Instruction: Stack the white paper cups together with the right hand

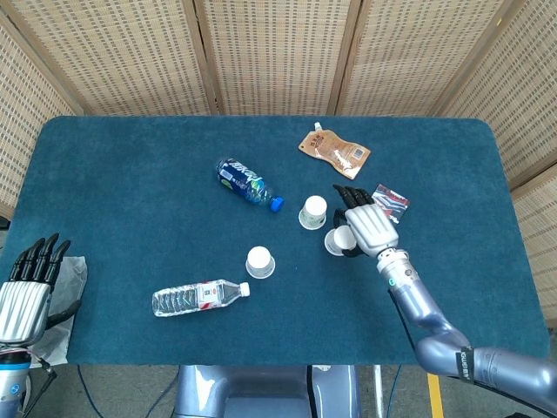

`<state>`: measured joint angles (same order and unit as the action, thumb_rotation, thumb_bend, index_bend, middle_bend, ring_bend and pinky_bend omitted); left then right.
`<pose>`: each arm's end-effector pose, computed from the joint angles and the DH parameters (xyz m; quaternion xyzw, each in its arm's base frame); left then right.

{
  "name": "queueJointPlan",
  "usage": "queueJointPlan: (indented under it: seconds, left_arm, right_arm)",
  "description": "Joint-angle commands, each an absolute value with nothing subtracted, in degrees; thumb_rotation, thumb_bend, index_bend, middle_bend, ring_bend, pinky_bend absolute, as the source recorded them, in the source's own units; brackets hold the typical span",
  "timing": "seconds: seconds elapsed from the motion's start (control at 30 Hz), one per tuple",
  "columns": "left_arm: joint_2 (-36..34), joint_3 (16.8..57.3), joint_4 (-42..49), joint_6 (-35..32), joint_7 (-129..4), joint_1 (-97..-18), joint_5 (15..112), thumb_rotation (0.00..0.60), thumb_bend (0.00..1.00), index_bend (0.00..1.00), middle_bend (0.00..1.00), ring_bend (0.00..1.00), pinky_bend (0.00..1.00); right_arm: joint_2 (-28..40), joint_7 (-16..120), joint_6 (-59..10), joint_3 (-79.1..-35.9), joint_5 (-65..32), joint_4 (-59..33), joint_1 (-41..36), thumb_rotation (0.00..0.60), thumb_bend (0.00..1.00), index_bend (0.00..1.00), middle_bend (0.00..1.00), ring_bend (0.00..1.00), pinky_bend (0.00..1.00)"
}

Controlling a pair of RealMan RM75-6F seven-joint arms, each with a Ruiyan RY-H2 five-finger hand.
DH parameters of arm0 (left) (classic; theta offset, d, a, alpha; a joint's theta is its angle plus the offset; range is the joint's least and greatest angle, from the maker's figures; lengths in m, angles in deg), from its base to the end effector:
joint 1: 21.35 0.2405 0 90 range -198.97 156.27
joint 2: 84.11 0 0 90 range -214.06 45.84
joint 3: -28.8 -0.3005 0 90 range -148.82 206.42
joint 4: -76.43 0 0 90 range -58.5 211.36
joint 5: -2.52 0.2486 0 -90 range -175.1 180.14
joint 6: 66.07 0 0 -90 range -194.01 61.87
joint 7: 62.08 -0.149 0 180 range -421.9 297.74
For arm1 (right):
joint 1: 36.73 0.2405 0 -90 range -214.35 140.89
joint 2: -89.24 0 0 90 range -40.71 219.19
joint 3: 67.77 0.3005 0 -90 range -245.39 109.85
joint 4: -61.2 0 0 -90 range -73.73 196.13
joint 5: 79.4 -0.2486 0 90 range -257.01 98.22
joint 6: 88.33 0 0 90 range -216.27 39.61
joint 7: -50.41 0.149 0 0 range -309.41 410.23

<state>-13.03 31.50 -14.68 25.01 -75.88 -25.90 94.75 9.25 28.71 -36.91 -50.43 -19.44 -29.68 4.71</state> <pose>-0.3377 0.1877 0.1090 -0.6235 -0.2933 -0.3956 0.6073 -0.1684 -0.4132 0.0097 0.7208 -0.3793 0.3813 0.4373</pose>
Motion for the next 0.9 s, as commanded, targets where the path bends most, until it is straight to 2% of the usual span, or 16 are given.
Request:
queueJointPlan:
  seconds: [0.03, 0.9]
  left_arm:
    - [-13.16, 31.7, -14.71, 25.15, -75.75, -25.87, 94.47, 0.6, 0.12, 0.04, 0.0, 0.0, 0.1]
    - [-13.11, 32.66, -14.01, 24.34, -75.07, -26.31, 92.11, 0.6, 0.12, 0.04, 0.0, 0.0, 0.1]
  right_arm:
    - [7.9, 27.98, -37.94, -50.22, -21.35, -27.59, 6.49, 0.6, 0.14, 0.57, 0.03, 0.0, 0.14]
    - [-0.16, 33.13, -45.47, -49.74, -27.42, -6.91, 15.11, 0.6, 0.14, 0.58, 0.03, 0.0, 0.14]
